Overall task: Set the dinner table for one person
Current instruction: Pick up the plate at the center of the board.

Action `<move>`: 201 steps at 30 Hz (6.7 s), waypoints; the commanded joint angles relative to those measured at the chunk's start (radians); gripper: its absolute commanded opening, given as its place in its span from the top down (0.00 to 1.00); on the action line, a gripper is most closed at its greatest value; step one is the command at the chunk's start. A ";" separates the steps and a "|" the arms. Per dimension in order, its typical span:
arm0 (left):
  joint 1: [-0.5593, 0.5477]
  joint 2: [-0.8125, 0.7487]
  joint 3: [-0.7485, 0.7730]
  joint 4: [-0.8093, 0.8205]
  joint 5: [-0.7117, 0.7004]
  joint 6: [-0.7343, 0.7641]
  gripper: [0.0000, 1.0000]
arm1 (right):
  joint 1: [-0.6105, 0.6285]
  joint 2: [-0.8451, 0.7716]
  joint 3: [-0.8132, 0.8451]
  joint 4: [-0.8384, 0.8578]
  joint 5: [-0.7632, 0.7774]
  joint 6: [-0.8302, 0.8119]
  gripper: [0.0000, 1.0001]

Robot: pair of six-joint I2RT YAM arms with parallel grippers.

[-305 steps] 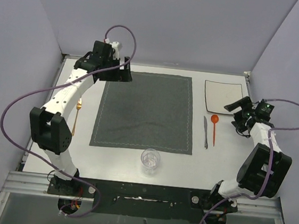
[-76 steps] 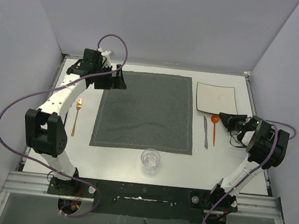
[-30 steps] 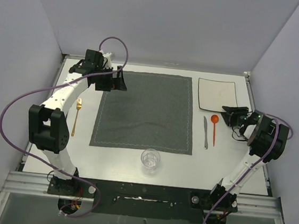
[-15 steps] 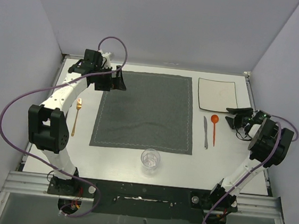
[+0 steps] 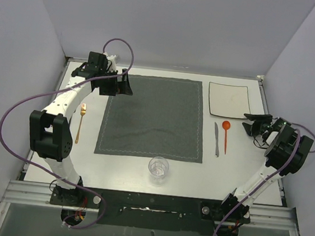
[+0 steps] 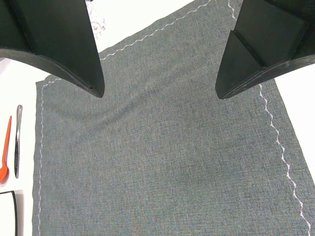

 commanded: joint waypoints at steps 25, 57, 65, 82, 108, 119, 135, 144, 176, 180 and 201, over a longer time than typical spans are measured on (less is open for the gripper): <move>0.025 0.034 0.061 0.017 0.028 0.015 0.02 | -0.106 0.196 0.232 -0.121 0.207 -0.091 0.48; 0.036 0.041 0.069 0.016 0.043 0.008 0.02 | -0.049 0.250 0.258 -0.317 0.121 -0.188 0.49; 0.038 0.038 0.066 0.019 0.047 0.007 0.02 | -0.050 0.228 0.218 -0.351 0.120 -0.208 0.49; 0.040 0.031 0.062 0.022 0.051 0.005 0.02 | -0.045 0.287 0.261 -0.407 0.076 -0.230 0.49; 0.045 0.030 0.059 0.024 0.055 0.002 0.02 | -0.046 0.271 0.262 -0.361 -0.029 -0.190 1.00; 0.044 0.025 0.050 0.035 0.063 -0.004 0.02 | -0.049 0.137 0.227 -0.232 -0.139 -0.073 1.00; 0.044 0.014 0.040 0.040 0.073 -0.007 0.02 | -0.049 -0.027 0.270 -0.186 -0.193 -0.006 1.00; 0.043 0.012 0.036 0.042 0.078 -0.007 0.02 | -0.049 -0.047 0.221 -0.013 -0.237 0.087 1.00; 0.044 0.022 0.038 0.049 0.100 -0.014 0.02 | -0.048 -0.047 0.082 0.298 -0.321 0.209 1.00; 0.043 0.022 0.038 0.049 0.101 -0.015 0.02 | -0.049 -0.046 0.069 0.347 -0.325 0.234 1.00; 0.042 0.029 0.038 0.049 0.108 -0.018 0.02 | -0.043 -0.033 0.045 0.525 -0.359 0.323 1.00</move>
